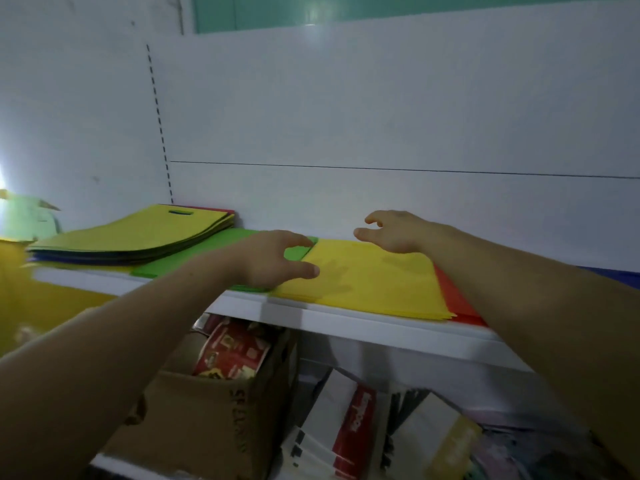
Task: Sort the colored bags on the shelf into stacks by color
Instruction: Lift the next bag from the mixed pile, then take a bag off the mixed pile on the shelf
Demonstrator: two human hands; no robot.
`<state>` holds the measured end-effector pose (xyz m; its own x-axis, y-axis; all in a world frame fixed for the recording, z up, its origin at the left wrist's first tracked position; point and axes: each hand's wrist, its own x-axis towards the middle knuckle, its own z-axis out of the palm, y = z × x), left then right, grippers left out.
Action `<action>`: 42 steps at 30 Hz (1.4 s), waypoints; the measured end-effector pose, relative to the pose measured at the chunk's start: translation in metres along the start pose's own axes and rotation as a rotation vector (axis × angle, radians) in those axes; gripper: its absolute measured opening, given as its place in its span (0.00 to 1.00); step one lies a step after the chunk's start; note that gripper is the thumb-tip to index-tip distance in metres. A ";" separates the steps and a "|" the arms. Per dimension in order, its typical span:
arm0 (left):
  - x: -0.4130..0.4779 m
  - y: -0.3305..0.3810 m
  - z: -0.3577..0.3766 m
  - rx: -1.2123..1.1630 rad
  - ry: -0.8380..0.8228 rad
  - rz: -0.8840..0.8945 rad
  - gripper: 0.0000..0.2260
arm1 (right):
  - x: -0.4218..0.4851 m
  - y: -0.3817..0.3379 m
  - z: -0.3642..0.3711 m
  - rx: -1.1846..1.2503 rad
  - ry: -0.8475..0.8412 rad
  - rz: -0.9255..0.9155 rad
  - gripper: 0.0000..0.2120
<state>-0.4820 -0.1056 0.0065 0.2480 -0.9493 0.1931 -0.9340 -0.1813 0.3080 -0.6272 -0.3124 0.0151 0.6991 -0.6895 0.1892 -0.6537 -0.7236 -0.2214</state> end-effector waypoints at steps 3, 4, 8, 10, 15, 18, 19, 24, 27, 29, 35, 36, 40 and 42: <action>-0.023 -0.055 -0.028 0.037 -0.002 -0.055 0.29 | 0.019 -0.064 0.016 0.023 -0.016 -0.047 0.34; -0.031 -0.074 -0.036 0.045 0.000 -0.074 0.29 | 0.025 -0.084 0.022 0.031 -0.020 -0.061 0.34; -0.062 -0.140 -0.064 0.056 0.009 -0.129 0.29 | 0.047 -0.160 0.044 0.046 -0.040 -0.118 0.34; -0.075 -0.168 -0.074 0.045 0.010 -0.160 0.29 | 0.056 -0.193 0.053 0.047 -0.045 -0.149 0.33; -0.090 -0.226 -0.092 0.023 0.034 -0.216 0.28 | 0.086 -0.257 0.075 0.045 -0.074 -0.212 0.32; -0.085 -0.255 -0.099 0.013 0.054 -0.237 0.28 | 0.113 -0.281 0.090 0.053 -0.090 -0.224 0.34; -0.082 -0.264 -0.100 0.012 0.058 -0.242 0.28 | 0.123 -0.287 0.095 0.050 -0.090 -0.226 0.34; -0.053 -0.306 -0.107 0.040 0.084 -0.275 0.28 | 0.173 -0.310 0.115 0.038 -0.073 -0.251 0.33; -0.029 -0.331 -0.112 0.051 0.082 -0.288 0.28 | 0.207 -0.317 0.125 0.024 -0.065 -0.253 0.33; -0.013 -0.346 -0.115 0.051 0.081 -0.300 0.28 | 0.226 -0.319 0.131 0.015 -0.072 -0.242 0.33; 0.024 -0.388 -0.119 0.046 0.073 -0.300 0.28 | 0.264 -0.317 0.142 -0.049 -0.112 -0.177 0.34; 0.029 -0.395 -0.119 0.049 0.064 -0.300 0.28 | 0.267 -0.317 0.143 -0.071 -0.120 -0.164 0.34; 0.044 -0.424 -0.121 0.064 0.024 -0.293 0.28 | 0.276 -0.319 0.148 -0.160 -0.139 -0.085 0.35; 0.052 -0.437 -0.124 0.081 -0.006 -0.290 0.27 | 0.275 -0.322 0.150 -0.190 -0.127 -0.034 0.35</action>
<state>-0.0287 -0.0434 -0.0028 0.5064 -0.8562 0.1020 -0.8418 -0.4652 0.2739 -0.1810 -0.2644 -0.0052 0.7448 -0.6637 0.0687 -0.6634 -0.7476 -0.0304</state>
